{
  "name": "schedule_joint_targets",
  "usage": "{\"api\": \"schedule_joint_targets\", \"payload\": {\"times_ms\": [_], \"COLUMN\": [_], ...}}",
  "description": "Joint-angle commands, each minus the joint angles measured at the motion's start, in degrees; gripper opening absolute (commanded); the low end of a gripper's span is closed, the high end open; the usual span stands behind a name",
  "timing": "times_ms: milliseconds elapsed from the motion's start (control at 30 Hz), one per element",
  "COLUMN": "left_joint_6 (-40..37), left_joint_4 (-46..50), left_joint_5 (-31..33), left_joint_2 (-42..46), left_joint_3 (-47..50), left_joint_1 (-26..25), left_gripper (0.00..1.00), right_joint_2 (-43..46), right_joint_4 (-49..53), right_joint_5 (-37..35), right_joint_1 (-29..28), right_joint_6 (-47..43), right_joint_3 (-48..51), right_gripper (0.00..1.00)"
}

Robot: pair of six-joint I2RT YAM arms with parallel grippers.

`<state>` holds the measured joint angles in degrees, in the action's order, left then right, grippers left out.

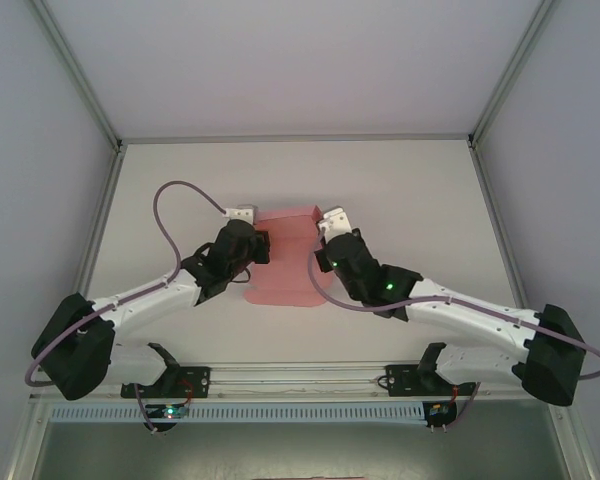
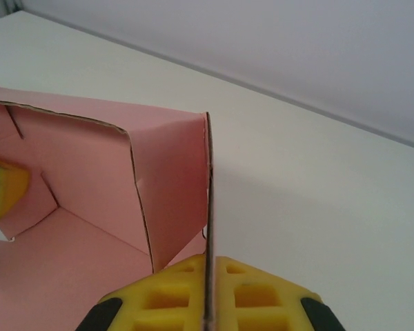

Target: Assemble paper box

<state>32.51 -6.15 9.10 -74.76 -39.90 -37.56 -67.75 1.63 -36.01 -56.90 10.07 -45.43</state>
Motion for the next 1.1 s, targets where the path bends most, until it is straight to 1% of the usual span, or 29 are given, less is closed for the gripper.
{"api": "schedule_joint_targets", "payload": {"times_ms": [0, 67, 133, 200, 267, 333, 400, 467, 600, 700, 800, 867, 900, 967, 1000, 1067], "left_joint_6": [1.9, 2.1, 1.8, 1.4, 0.6, -0.6, -1.5, -2.6, -4.0, -4.6, -5.8, -6.6, -7.0, -7.6, -7.9, -7.8], "left_joint_4": [-2.7, -2.1, -1.8, -1.9, -2.4, -2.5, -2.1, -2.2, -2.4, -2.8, -3.8, -3.9, -4.0, -4.0, -4.0, -3.8], "left_joint_5": [-0.4, 0.6, 1.8, 2.4, 2.3, 2.0, 2.0, 1.2, -0.8, -2.3, -4.3, -5.5, -6.0, -6.9, -7.4, -8.0], "left_joint_2": [-0.9, -1.5, -2.0, -2.1, -2.1, -1.8, -1.5, -1.1, -0.6, -0.2, 0.3, 1.0, 1.2, 1.8, 2.1, 2.6], "left_joint_3": [-3.1, -3.8, -4.1, -4.1, -3.7, -3.4, -3.4, -3.1, -2.3, -1.8, -1.2, -1.0, -0.9, -0.7, -0.6, -0.5], "left_joint_1": [-2.0, -2.0, -1.9, -2.0, -1.8, -1.9, -1.7, -1.6, -1.2, -0.9, -0.7, -0.7, -0.7, -0.7, -0.7, -0.7], "left_gripper": [0.0, 0.0, 0.0, 0.0, 0.0, 0.0, 0.0, 0.0, 0.0, 0.0, 0.0, 0.0, 0.0, 0.0, 0.0, 0.0], "right_joint_2": [-3.4, -4.1, -3.6, -1.5, 1.6, 6.0, 11.2, 16.7, 28.1, 35.9, 41.1, 42.7, 43.1, 42.9, 42.5, 40.9], "right_joint_4": [-4.0, -5.2, -5.7, -5.7, -4.9, -2.9, 0.0, 2.8, 4.5, 5.4, 10.5, 14.1, 15.6, 18.4, 19.5, 19.8], "right_joint_5": [-0.4, 3.0, 7.2, 9.3, 10.2, 10.1, 9.5, 9.9, 11.7, 11.0, 4.7, 1.2, 1.1, 3.8, 6.2, 13.7], "right_joint_1": [-2.9, -3.3, -3.6, -3.7, -3.7, -3.4, -3.1, -2.6, -1.6, 0.0, 3.5, 6.8, 8.8, 13.8, 16.7, 23.0], "right_joint_6": [3.2, 3.5, 3.3, 3.3, 2.6, 1.2, -0.3, -1.4, -4.6, -6.6, -5.6, -5.7, -5.7, -5.2, -4.7, -3.9], "right_joint_3": [-1.9, -2.1, -1.8, -0.7, 1.1, 3.0, 4.6, 5.6, 8.3, 10.4, 10.1, 9.6, 9.3, 8.5, 8.2, 8.3], "right_gripper": [0.04, 0.04, 0.1, 0.2, 0.23, 0.3, 0.4, 0.43, 0.6, 0.6, 0.64, 0.64, 0.62, 0.62, 0.62, 0.62]}}
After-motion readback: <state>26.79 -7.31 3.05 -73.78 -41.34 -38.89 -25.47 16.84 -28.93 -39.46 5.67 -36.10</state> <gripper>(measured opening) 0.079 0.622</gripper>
